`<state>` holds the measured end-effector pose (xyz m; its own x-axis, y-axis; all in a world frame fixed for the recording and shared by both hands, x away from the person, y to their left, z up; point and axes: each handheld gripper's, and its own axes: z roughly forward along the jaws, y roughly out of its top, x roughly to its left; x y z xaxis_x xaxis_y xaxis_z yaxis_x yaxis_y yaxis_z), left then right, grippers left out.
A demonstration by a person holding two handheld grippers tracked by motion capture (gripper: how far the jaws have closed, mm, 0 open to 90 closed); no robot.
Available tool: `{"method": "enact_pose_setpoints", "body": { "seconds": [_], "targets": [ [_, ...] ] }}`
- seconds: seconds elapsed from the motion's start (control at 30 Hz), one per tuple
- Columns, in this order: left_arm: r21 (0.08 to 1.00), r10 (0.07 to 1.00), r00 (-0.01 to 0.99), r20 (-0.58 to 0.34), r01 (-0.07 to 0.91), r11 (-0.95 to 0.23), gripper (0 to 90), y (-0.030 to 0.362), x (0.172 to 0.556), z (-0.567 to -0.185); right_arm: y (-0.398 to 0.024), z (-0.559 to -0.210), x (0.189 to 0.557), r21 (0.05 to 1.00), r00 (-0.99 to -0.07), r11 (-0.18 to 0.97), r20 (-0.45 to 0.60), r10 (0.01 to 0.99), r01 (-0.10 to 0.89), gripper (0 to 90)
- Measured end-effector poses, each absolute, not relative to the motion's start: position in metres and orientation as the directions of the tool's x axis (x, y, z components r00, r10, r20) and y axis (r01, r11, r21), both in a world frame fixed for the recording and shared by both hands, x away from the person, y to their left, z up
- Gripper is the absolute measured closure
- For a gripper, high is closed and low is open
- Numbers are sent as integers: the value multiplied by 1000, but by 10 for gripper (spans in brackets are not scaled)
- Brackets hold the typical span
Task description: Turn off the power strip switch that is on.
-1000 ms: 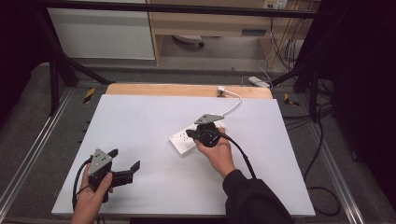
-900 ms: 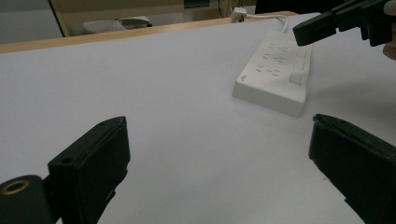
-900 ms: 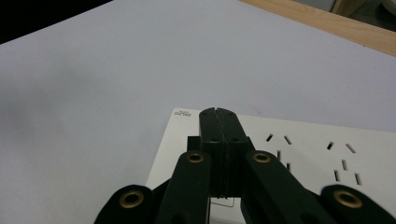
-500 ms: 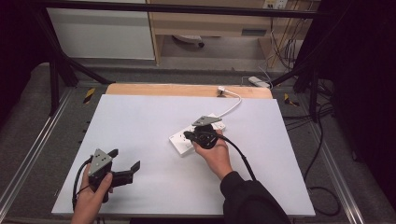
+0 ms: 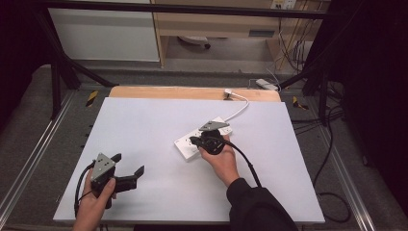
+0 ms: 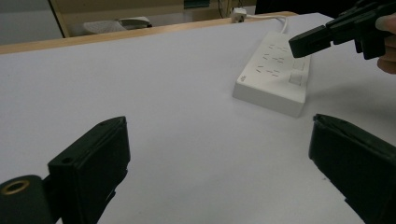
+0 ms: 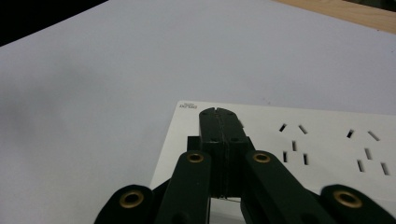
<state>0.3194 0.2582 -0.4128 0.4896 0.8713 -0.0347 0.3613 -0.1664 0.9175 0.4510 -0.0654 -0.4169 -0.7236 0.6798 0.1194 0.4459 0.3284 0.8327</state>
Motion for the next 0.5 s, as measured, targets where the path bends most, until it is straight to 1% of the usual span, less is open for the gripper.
{"method": "enact_pose_setpoints", "body": {
  "seconds": [0.5],
  "targets": [
    [917, 870, 492, -39, 363, -165, 55, 258, 320, -413, -68, -426, 449, 819, -718, 342, 119, 685, 462, 900]
  ]
}}
